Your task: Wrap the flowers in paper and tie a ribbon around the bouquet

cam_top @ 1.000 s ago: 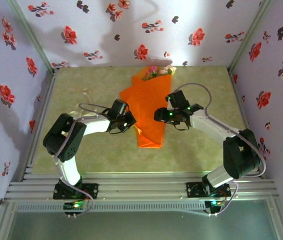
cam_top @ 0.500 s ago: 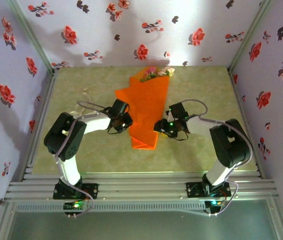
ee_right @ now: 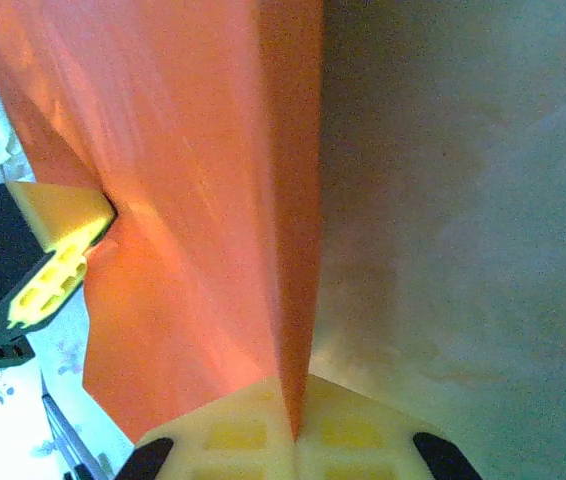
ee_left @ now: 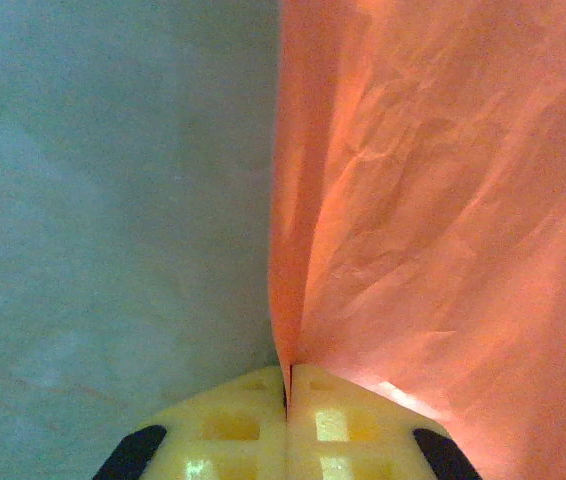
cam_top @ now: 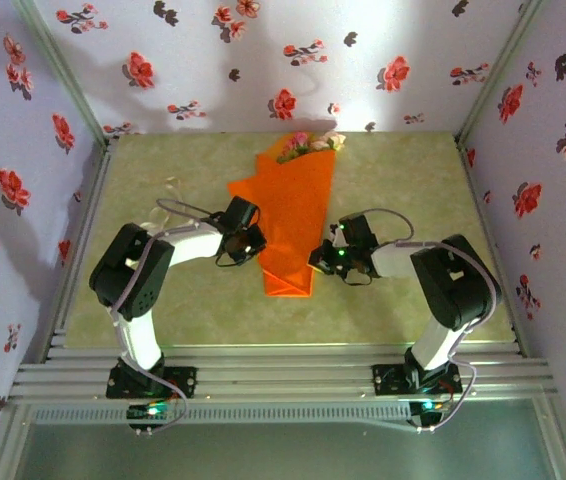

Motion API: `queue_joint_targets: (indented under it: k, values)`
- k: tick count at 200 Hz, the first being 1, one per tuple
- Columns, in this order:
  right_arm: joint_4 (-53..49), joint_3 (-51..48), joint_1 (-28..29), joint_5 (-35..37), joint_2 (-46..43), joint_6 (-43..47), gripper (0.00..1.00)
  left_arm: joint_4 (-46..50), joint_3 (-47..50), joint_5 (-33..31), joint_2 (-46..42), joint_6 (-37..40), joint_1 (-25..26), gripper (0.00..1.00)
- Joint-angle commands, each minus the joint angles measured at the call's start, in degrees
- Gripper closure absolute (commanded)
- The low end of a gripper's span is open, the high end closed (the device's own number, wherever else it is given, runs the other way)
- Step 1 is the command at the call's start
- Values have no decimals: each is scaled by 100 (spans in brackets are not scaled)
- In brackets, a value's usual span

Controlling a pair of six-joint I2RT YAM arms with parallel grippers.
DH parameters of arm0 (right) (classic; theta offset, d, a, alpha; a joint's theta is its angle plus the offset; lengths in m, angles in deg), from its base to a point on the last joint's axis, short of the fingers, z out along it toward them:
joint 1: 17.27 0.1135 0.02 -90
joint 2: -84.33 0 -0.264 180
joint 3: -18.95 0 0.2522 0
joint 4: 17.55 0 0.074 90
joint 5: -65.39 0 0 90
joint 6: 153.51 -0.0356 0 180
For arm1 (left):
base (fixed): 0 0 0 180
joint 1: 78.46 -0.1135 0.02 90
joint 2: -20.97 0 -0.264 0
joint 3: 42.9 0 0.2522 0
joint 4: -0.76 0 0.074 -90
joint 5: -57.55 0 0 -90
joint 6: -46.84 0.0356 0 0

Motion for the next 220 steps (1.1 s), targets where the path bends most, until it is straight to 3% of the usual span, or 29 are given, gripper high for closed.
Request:
queue_joint_targets:
  k: [1, 22, 42, 65, 89, 116, 136, 146, 158, 175, 182, 192, 220]
  values:
    - [918, -101, -118, -29, -46, -193, 92, 680, 51, -492, 317, 242, -45, 100]
    - [1163, 57, -180, -149, 154, -216, 61, 714, 18, -479, 317, 330, -38, 100]
    - [1104, 367, -230, -141, 479, -129, 56, 807, -65, -469, 355, 433, -52, 100]
    - [1189, 666, -342, -182, 864, -128, 68, 896, -131, -472, 405, 532, -76, 100]
    - [1394, 768, -500, -212, 1010, -189, 100, 995, -184, -483, 425, 621, -112, 100]
    - [1374, 801, -598, -142, 902, -74, 100, 1080, -204, -489, 424, 710, -150, 100]
    - [1263, 1020, -677, -145, 1047, 3, 59, 1138, -237, -483, 417, 812, -159, 100]
    - [1242, 1195, -713, -171, 1216, 4, 52, 1170, -265, -483, 418, 852, -159, 100]
    - [1168, 1453, -736, -192, 1438, -13, 51, 1181, -287, -462, 431, 894, -166, 100]
    - [1064, 1788, -765, -203, 1741, -81, 60, 1199, -323, -432, 459, 923, -167, 100]
    - [1052, 1893, -761, -203, 1826, -107, 73, 1205, -334, -430, 466, 923, -168, 100]
    - [1021, 1963, -783, -145, 1854, -128, 100, 1214, -344, -422, 477, 931, -174, 100]
    - [962, 1924, -850, 145, 1663, -76, 100, 1238, -358, -406, 475, 981, -183, 100]
